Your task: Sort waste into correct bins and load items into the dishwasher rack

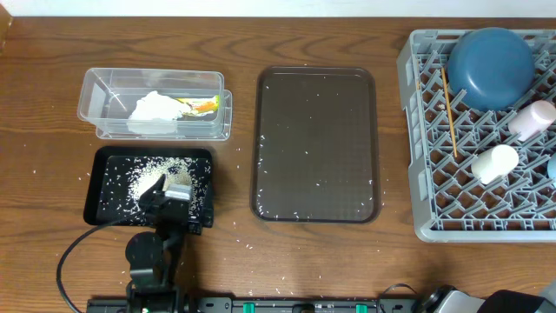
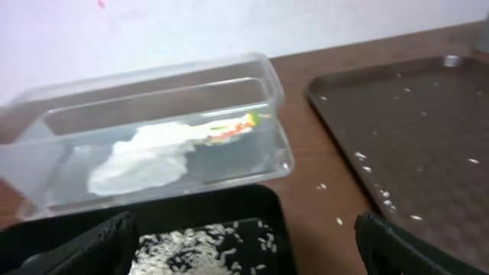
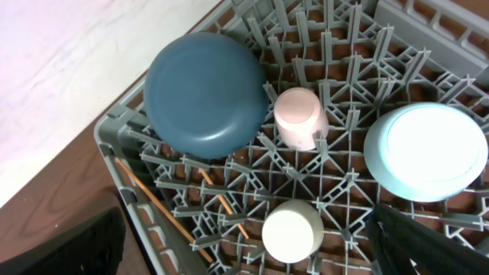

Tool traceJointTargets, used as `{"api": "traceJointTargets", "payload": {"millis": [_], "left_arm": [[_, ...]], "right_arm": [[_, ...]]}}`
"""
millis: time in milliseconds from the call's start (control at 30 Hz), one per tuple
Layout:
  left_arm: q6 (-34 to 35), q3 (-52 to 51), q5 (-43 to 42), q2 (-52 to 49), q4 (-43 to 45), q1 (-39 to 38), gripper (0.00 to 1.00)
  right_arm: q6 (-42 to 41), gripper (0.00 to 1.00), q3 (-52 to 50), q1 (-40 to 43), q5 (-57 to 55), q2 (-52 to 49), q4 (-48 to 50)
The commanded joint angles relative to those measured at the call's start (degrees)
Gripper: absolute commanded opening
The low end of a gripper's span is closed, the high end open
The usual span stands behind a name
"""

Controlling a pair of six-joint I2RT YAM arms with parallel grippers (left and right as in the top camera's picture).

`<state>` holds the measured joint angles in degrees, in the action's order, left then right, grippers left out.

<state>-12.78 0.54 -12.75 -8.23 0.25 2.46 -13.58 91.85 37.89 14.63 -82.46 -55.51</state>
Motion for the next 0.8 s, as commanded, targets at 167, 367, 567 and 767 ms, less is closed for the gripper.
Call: {"api": "traceJointTargets", "payload": {"millis": [167, 367, 567, 767], "left_arm": [[-0.70, -0.31, 1.90, 5.86, -3.26, -0.04, 0.93], [-0.68, -0.31, 1.95, 7.28, -3.43, 0.00, 0.93], [-0.68, -0.31, 3.23, 8.15, -3.63, 0.09, 0.93], [-0.68, -0.31, 3.17, 8.15, -3.45, 0.09, 0.93]], "right_arm": [[0.57, 0.99, 0.04, -0.42, -0.07, -0.17, -0.04], [0.57, 0.99, 0.04, -0.42, -0.09, -0.17, -0.04], [0.57, 0.99, 0.04, -0.42, -0.07, -0.17, -0.04], [0.57, 0.99, 0.04, -0.42, -0.07, -0.17, -0.04]]}}
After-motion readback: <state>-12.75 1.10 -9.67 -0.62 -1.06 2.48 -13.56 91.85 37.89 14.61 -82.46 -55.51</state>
